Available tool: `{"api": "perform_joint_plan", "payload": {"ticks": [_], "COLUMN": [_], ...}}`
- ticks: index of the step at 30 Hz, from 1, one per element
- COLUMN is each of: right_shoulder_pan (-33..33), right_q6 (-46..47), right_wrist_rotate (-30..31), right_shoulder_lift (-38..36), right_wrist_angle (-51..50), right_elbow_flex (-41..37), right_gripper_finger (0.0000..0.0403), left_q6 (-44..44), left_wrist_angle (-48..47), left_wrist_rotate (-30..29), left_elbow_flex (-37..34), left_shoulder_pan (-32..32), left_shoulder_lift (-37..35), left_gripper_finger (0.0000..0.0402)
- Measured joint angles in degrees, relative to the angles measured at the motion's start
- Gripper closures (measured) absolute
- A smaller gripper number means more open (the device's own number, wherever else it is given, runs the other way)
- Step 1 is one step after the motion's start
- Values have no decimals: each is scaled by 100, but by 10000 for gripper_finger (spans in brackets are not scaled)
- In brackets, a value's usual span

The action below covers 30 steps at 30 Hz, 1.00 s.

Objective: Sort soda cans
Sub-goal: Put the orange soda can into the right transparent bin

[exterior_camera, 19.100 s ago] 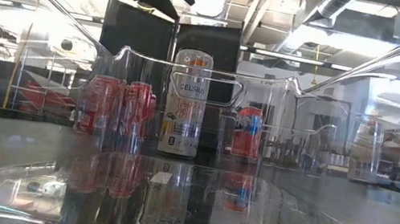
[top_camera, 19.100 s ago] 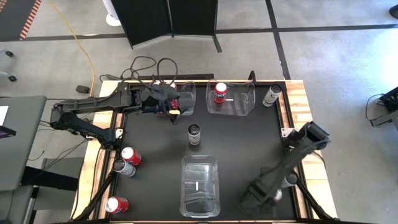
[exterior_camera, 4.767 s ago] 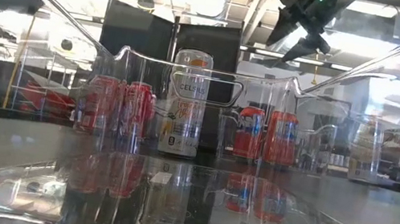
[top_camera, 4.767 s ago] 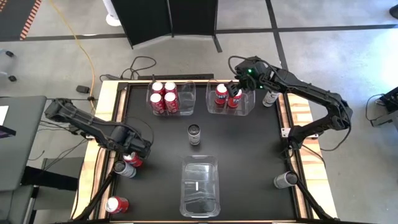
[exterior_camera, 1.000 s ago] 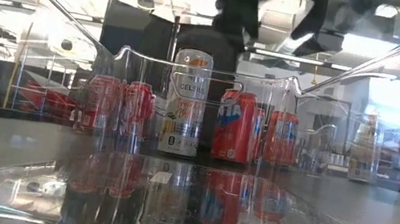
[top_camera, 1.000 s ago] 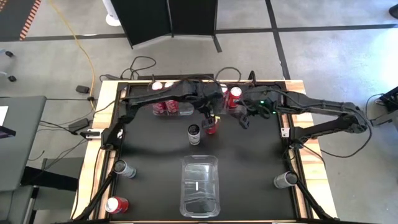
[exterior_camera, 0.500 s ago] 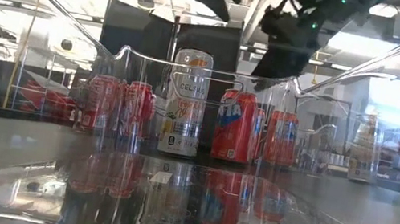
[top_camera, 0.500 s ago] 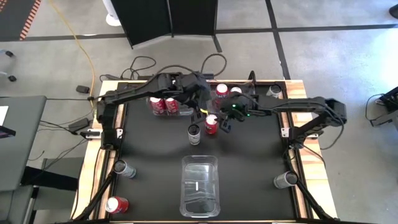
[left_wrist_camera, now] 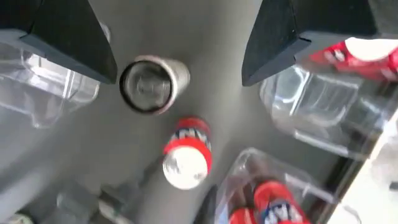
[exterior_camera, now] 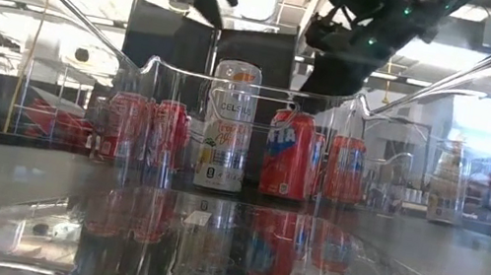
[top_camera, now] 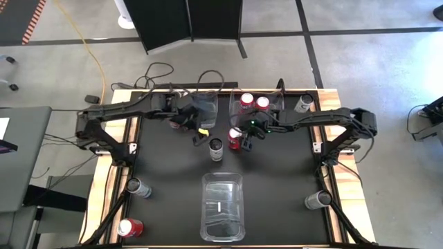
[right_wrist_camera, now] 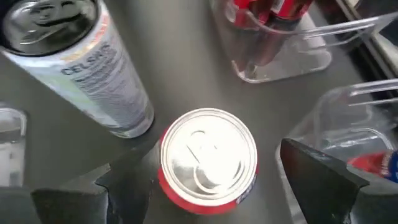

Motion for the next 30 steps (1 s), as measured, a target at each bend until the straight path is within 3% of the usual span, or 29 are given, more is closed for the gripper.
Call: {"api": "perform_joint_plan", "payload": {"ticks": [7, 13, 22, 30], "right_shoulder_pan": [-123, -60, -163, -587], "right_q6": [41, -20, -59, 177], "right_wrist_rotate": [-471, -686, -497, -502], "right_shoulder_lift": [225, 471, 497, -7], "right_wrist_angle": [111, 188, 127, 88], "right_elbow_flex": [20, 12, 9, 0], "right_gripper_finger": [54, 54, 54, 68], "left_q6": [-534, -685, -679, -679], "left_wrist_angle": [227, 244, 243, 250], "left_wrist_rotate": [-196, -217, -269, -367], "left_elbow_flex": [-591, -614, -614, -611], "left_shoulder_pan": [-56, -98, -106, -102], "left_shoulder_lift": [-406, -415, -413, -413], "left_gripper_finger": [63, 63, 63, 63]}}
